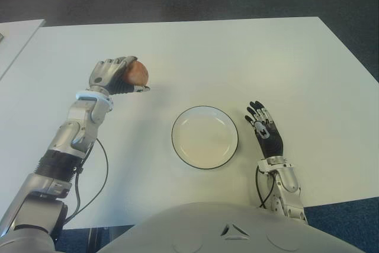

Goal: Put the apples into the plate.

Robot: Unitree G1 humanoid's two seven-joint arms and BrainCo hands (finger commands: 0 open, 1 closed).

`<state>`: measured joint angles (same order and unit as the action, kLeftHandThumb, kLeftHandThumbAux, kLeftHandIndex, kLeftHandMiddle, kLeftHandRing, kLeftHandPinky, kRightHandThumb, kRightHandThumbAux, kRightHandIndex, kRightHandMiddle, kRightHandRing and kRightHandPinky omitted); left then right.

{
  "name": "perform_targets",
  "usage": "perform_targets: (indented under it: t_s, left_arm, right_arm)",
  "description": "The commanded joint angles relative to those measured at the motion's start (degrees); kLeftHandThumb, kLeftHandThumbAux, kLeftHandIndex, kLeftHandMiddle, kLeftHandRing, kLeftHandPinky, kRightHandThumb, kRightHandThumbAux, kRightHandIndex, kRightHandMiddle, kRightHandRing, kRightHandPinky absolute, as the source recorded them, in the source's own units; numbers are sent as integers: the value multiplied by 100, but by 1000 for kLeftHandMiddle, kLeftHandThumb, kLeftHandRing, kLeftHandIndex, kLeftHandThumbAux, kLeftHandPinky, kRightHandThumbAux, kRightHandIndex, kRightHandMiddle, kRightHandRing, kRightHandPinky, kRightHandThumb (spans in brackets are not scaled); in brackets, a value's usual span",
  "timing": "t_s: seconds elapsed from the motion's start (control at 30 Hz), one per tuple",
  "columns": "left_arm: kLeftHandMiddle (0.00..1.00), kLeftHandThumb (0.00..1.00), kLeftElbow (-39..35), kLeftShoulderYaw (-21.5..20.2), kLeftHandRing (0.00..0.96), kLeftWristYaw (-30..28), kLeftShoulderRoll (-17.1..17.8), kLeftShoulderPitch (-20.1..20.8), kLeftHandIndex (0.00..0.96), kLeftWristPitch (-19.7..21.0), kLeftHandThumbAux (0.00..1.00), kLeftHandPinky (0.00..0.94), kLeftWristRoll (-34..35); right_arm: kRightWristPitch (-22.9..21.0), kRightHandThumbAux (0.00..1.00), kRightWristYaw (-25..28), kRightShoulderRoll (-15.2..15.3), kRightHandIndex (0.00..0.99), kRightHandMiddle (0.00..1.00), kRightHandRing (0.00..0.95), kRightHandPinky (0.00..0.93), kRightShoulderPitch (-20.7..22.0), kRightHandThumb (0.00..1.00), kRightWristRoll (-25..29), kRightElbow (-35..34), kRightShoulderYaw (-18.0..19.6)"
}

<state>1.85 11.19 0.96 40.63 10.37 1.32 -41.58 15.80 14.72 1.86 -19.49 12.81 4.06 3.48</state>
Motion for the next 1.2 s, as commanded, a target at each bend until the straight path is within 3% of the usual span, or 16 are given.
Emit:
perform_targets:
  t_s: [0.03,0.47,0.77,1.03,1.2]
  left_arm:
    - [810,747,-385,-8,815,-202,-56,-24,443,-59,697,795,-51]
    - [826,748,-1891,731,822,-1006,-813,-222,444,377,695,783,-877]
    - [836,748,-2407,1131,828,-1328,-1234,-299,443,238,695,741,-1248]
    - [854,752,-2761,1630,846,-1509,-1651,-501,444,221,693,816,-1920]
    - [856,752,-3023,1969,839,-2227,-1931,-550,444,296,693,809,-2072]
  right_arm:
    - [-246,506,-3,-2,0,0,0,0,-103,145,-3,244,-5]
    - [-270,517,-25,-20,0,0,0,0,-147,150,-51,200,-44]
    - [-160,519,-101,-27,0,0,0,0,-178,152,-208,203,-76]
    - [-149,516,-161,-33,0,0,0,0,-220,148,-280,142,-125]
    - [-169,516,-157,-62,0,0,0,0,-235,146,-227,96,-145]
